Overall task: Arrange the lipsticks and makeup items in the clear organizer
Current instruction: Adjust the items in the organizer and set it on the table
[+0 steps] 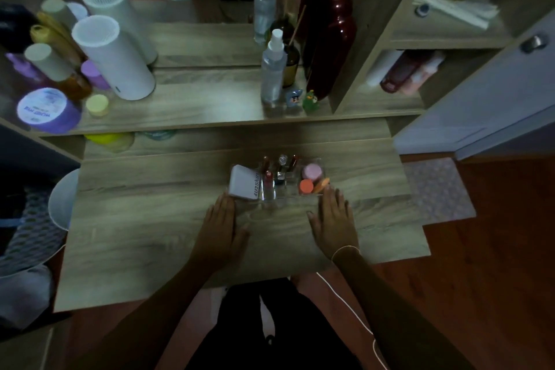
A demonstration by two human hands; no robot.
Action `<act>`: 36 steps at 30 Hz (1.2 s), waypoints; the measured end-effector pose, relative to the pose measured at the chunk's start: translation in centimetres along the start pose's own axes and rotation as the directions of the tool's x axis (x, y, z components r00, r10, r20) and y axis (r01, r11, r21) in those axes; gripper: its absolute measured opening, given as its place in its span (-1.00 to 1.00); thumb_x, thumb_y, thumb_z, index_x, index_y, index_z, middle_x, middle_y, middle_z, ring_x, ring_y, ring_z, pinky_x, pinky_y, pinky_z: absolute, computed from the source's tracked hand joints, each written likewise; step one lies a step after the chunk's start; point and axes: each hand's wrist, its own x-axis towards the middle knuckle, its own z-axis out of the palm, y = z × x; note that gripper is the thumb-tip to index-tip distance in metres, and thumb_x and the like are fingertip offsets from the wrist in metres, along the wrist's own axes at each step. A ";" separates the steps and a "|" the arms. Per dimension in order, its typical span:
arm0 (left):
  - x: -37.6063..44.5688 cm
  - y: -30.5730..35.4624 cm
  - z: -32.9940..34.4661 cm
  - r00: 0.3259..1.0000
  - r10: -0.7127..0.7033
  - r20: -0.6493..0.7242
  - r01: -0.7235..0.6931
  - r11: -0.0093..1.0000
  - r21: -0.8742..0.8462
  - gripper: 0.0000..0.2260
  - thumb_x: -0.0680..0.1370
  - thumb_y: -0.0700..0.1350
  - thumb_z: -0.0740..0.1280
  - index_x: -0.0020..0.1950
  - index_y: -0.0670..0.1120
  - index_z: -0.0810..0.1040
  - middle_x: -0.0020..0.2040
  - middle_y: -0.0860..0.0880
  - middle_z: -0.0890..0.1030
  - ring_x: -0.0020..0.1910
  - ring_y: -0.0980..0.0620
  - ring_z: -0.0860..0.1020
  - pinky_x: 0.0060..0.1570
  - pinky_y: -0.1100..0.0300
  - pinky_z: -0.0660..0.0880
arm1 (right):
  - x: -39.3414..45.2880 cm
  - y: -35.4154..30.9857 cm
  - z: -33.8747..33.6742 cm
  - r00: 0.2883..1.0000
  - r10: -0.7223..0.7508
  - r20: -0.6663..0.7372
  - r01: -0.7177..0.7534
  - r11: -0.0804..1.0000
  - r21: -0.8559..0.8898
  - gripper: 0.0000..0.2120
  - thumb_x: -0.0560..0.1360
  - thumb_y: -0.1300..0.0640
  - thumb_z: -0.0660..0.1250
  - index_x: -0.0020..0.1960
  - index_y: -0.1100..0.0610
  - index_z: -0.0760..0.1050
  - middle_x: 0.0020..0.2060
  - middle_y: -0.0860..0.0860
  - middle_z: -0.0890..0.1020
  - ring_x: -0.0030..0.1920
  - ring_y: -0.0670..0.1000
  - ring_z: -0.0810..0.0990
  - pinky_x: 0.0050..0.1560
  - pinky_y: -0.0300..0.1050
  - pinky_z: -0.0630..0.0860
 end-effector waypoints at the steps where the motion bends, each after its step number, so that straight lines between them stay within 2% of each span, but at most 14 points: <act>1: 0.3 0.5 0.1 1.000 0.006 -0.001 -0.006 1.000 -0.001 -0.30 0.52 0.18 0.03 0.47 -0.31 0.07 0.48 -0.33 0.18 0.48 -0.22 0.12 0.44 -0.17 0.11 | 0.2 0.6 -0.2 1.000 -0.001 -0.004 0.001 1.000 0.008 -0.36 0.58 -0.13 0.06 0.51 0.19 -0.04 0.51 0.18 0.14 0.51 0.20 0.06 0.47 0.21 0.09; 9: 2.8 4.4 1.5 0.999 0.025 -0.021 -0.025 1.000 0.006 -0.34 0.52 0.16 0.02 0.47 -0.27 0.11 0.50 -0.28 0.17 0.49 -0.19 0.10 0.44 -0.17 0.11 | 2.2 5.3 -1.5 1.000 -0.013 -0.019 0.013 1.000 0.003 -0.35 0.58 -0.15 0.04 0.50 0.21 -0.03 0.49 0.22 0.18 0.49 0.22 0.11 0.47 0.20 0.12; 11: 3.4 5.3 1.9 0.999 0.025 -0.037 -0.025 1.000 0.005 -0.37 0.54 0.12 0.07 0.47 -0.26 0.12 0.50 -0.27 0.17 0.49 -0.18 0.10 0.44 -0.17 0.11 | 2.6 6.3 -1.8 1.000 -0.016 -0.026 0.016 1.000 0.003 -0.35 0.57 -0.17 -0.02 0.50 0.21 -0.01 0.49 0.22 0.18 0.49 0.21 0.11 0.47 0.20 0.11; 15: 4.5 6.3 2.8 0.998 0.021 -0.056 -0.020 0.999 0.027 -0.41 0.59 0.03 0.18 0.50 -0.22 0.06 0.53 -0.23 0.10 0.51 -0.14 0.03 0.48 -0.09 0.03 | 3.4 8.0 -2.3 0.999 -0.040 -0.035 0.041 0.999 0.027 -0.36 0.58 -0.11 0.09 0.51 0.19 -0.03 0.50 0.21 0.16 0.50 0.20 0.08 0.48 0.21 0.08; 19: 5.2 7.2 3.2 0.998 0.011 -0.055 -0.008 0.998 0.059 -0.40 0.60 0.08 0.15 0.51 -0.20 0.03 0.53 -0.22 0.08 0.51 -0.12 0.02 0.48 -0.02 -0.02 | 4.1 9.2 -2.7 0.998 -0.047 -0.029 0.047 0.999 0.024 -0.36 0.59 -0.12 0.07 0.51 0.18 -0.06 0.51 0.20 0.13 0.51 0.19 0.04 0.49 0.19 0.03; 36: 7.9 8.6 3.4 0.999 0.011 -0.030 -0.008 0.993 0.117 -0.45 0.63 0.06 0.07 0.51 -0.18 -0.02 0.54 -0.22 0.04 0.52 -0.10 0.00 0.47 -0.01 -0.05 | 5.7 10.4 -3.4 0.999 -0.033 -0.033 0.036 0.996 0.086 -0.37 0.59 -0.15 0.03 0.51 0.19 -0.04 0.50 0.20 0.14 0.51 0.18 0.00 0.50 0.20 0.00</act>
